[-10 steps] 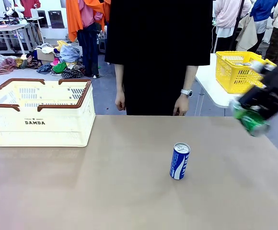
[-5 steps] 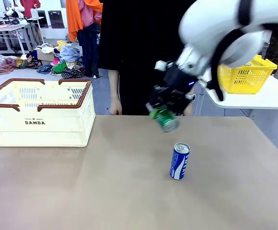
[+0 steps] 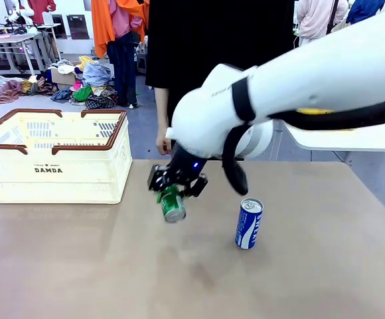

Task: Place the drinks into the Shopping basket.
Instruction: Pick up one drink and place it into the Shopping basket.

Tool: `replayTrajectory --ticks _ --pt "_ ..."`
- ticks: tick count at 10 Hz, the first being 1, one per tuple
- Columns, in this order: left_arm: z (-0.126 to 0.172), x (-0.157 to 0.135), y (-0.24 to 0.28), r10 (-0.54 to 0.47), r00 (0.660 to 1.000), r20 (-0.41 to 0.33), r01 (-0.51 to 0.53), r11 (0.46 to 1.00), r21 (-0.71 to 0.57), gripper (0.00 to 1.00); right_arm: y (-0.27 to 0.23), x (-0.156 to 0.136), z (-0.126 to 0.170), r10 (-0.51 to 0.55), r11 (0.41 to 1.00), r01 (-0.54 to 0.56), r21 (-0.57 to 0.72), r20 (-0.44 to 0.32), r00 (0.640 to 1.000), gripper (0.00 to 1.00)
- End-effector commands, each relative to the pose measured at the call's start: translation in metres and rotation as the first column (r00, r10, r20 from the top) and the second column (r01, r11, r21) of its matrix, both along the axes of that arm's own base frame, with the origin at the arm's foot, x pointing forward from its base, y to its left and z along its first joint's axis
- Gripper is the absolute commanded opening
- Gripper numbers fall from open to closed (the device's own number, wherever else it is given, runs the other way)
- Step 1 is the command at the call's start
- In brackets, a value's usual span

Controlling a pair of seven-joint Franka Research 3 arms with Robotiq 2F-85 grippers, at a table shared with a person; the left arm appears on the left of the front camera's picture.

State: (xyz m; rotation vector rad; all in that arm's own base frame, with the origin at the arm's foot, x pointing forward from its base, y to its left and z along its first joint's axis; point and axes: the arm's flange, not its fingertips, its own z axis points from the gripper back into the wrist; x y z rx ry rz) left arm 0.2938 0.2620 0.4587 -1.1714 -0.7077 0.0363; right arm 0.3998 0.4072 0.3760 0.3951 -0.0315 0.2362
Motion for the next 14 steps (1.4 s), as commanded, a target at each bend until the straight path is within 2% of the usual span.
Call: replayTrajectory --ticks 1,3,4,7,8,9,10,13,14 --pt "0.003 0.0 0.0 0.003 1.0 0.014 -0.002 1.0 -0.015 1.0 0.026 0.009 -0.015 -0.009 0.998 0.009 -0.061 0.003 1.0 0.0" --pt "0.003 0.0 0.0 0.003 1.0 0.014 -0.002 1.0 -0.015 1.0 0.041 0.009 -0.042 0.052 0.999 -0.053 -0.005 -0.054 0.997 0.0" --pt "0.003 0.0 0.0 0.003 1.0 0.014 -0.002 1.0 -0.015 1.0 0.021 -0.007 -0.033 0.031 0.999 -0.032 -0.044 -0.024 0.999 0.0" --pt "0.003 0.0 0.0 0.003 1.0 0.014 -0.002 1.0 -0.015 1.0 0.021 -0.007 -0.033 0.031 0.999 -0.032 -0.044 -0.024 0.999 0.0" --pt "0.003 0.0 0.0 0.003 1.0 0.014 -0.002 1.0 -0.015 1.0 0.028 -0.002 -0.044 0.036 0.998 -0.038 -0.042 -0.044 0.998 0.0" --pt "0.003 0.0 0.0 0.003 1.0 0.014 -0.002 1.0 -0.015 1.0 0.031 0.0 -0.044 -0.098 0.989 0.09 -0.114 -0.07 0.993 0.0" --pt "0.003 0.0 0.0 0.003 1.0 0.014 -0.002 1.0 -0.015 1.0 0.039 0.004 -0.047 -0.151 0.981 0.138 -0.135 -0.087 0.985 0.0" --pt "0.003 0.0 0.0 0.003 1.0 0.014 -0.002 1.0 -0.015 1.0 0.053 0.022 -0.053 -0.256 0.957 0.232 -0.174 -0.13 0.958 0.0" --pt "0.003 0.0 0.0 0.003 1.0 0.014 -0.002 1.0 -0.015 1.0 0.058 0.026 -0.057 -0.255 0.957 0.23 -0.176 -0.137 0.957 0.0"
